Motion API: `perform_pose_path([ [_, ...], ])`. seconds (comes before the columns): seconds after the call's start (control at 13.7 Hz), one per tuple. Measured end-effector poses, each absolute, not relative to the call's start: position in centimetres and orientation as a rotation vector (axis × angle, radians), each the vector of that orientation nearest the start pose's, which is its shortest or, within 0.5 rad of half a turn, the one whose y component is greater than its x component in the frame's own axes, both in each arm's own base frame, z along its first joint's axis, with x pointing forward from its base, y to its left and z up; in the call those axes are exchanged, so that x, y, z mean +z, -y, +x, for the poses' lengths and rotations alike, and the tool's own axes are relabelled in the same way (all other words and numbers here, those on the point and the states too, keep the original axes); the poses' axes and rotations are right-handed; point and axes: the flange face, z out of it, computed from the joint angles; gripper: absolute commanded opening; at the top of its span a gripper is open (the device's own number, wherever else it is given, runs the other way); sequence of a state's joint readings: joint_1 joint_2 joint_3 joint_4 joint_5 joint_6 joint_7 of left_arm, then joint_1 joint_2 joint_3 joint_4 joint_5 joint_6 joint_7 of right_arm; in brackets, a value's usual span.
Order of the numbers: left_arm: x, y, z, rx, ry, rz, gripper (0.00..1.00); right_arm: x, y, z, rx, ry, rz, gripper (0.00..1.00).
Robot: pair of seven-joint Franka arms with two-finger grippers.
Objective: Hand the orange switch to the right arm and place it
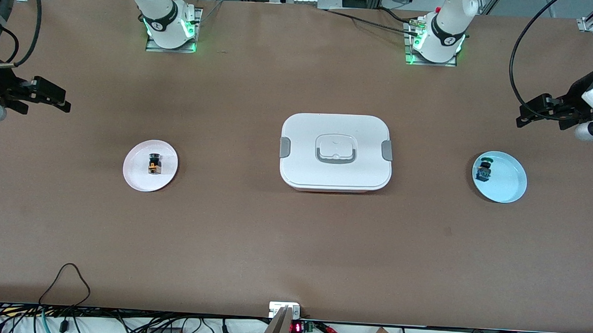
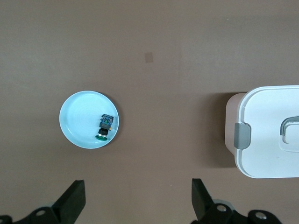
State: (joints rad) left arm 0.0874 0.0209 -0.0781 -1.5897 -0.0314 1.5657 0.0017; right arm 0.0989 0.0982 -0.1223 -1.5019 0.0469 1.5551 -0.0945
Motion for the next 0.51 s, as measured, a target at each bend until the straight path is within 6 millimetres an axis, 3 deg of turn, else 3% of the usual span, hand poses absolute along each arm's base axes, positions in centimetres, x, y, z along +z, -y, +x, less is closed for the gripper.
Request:
perform_pose_path([
  [0.51, 60.4, -0.2, 55.9, 0.071, 0.013, -3.174, 1.00, 59.4, 0.1, 59.6, 0.000, 0.124, -3.124, 1.00],
])
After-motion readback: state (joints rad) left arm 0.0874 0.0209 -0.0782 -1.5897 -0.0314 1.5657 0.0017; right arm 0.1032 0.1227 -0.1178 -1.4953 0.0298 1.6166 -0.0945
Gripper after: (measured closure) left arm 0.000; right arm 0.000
